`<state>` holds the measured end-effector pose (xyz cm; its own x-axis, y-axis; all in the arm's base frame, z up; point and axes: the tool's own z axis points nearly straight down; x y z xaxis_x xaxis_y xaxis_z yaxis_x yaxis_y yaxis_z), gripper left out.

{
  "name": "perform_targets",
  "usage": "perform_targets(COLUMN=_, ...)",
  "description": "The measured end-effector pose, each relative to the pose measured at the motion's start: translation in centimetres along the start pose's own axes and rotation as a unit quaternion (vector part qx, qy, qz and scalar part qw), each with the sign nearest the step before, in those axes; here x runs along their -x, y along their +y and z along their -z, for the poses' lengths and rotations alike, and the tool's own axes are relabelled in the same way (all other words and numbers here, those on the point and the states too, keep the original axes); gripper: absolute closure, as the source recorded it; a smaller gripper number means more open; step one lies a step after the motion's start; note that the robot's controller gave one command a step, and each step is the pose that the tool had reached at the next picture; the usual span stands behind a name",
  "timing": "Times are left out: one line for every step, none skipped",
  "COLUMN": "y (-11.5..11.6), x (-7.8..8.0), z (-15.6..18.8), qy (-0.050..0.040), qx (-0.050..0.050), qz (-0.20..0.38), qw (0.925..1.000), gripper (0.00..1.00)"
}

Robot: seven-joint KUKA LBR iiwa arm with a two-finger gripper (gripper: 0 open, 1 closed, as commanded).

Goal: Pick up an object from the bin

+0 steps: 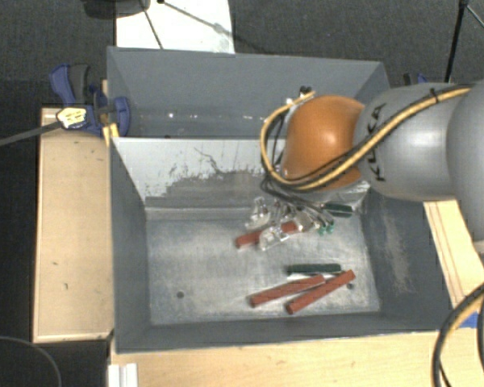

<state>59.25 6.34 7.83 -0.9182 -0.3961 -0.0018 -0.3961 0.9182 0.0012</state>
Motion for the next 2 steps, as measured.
perform_targets(y=0.9, x=-0.5, z=4.0, qy=0.002, qx=0.001, qz=-0.003, qw=1.0, gripper=1.0)
perform_targets(y=0.9, x=-0.5, z=8.9, qy=-0.0012, qx=-0.001, qz=0.004, qw=1.0, gripper=1.0)
